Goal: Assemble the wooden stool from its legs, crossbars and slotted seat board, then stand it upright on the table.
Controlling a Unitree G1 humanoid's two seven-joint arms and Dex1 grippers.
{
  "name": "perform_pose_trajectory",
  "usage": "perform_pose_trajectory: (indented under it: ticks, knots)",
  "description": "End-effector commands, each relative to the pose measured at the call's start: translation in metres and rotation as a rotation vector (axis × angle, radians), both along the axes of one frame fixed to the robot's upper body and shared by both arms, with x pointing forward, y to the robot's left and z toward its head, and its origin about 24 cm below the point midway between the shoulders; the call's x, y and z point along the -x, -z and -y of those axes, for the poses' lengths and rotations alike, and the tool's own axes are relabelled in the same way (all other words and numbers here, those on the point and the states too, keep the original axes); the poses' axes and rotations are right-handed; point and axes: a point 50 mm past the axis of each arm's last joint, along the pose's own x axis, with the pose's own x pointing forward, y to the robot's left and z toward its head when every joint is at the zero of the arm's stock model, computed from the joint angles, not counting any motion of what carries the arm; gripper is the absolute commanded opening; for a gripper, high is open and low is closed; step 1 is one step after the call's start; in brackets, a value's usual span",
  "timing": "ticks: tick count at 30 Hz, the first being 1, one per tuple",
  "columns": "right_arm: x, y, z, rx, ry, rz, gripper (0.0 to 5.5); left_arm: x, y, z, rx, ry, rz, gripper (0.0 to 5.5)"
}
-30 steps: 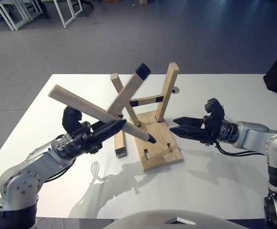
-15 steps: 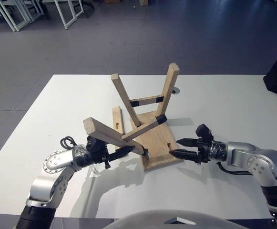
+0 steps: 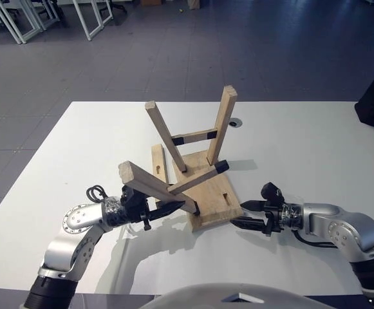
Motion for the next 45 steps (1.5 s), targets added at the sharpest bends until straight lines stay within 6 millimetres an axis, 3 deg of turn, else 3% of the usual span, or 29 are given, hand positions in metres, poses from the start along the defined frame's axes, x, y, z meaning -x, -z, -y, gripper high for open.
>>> perform_pose_trajectory:
  ticks: [1,8,13,19,24,28,33,36,39,42,45]
  knots:
    - [0.013,0.005,-0.007,0.008,-0.051,-0.031,4.56,-0.005,0.021,-0.008,-0.218,-0.015,-0.097,2.05]
    - [0.017,0.002,-0.014,-0.020,-0.013,-0.026,4.56,0.006,0.059,-0.018,-0.632,0.119,-0.242,2.05]
    - [0.014,0.001,-0.015,-0.029,0.034,-0.021,4.56,0.018,0.090,-0.020,-0.704,0.111,-0.267,2.05]
    - [0.012,0.000,-0.016,-0.039,0.072,-0.013,4.56,-0.023,0.047,-0.009,-0.604,0.120,-0.039,2.05]
    - [0.013,0.002,-0.019,-0.043,0.088,-0.010,4.56,-0.060,0.009,-0.006,-0.605,0.100,0.155,3.09]
    - [0.015,0.003,-0.018,-0.042,0.101,-0.011,4.56,-0.063,-0.012,-0.019,-0.643,0.085,0.173,3.71]
    - [0.020,0.004,-0.019,-0.042,0.122,-0.013,4.56,-0.035,-0.016,-0.046,-0.694,-0.166,0.045,4.35]
    - [0.023,0.006,-0.018,-0.039,0.145,-0.017,4.56,-0.019,-0.014,-0.042,-0.561,-0.619,-0.024,4.35]
    - [0.023,0.007,-0.014,-0.029,0.179,-0.018,4.56,-0.001,-0.014,-0.011,-0.370,-0.930,-0.110,4.35]
    - [0.024,0.006,-0.011,-0.024,0.192,-0.022,4.56,0.016,-0.008,0.025,-0.279,-1.016,-0.238,4.35]
    - [0.020,0.005,-0.010,-0.015,0.197,-0.019,4.56,0.023,0.013,0.038,-0.322,-1.079,-0.358,4.35]
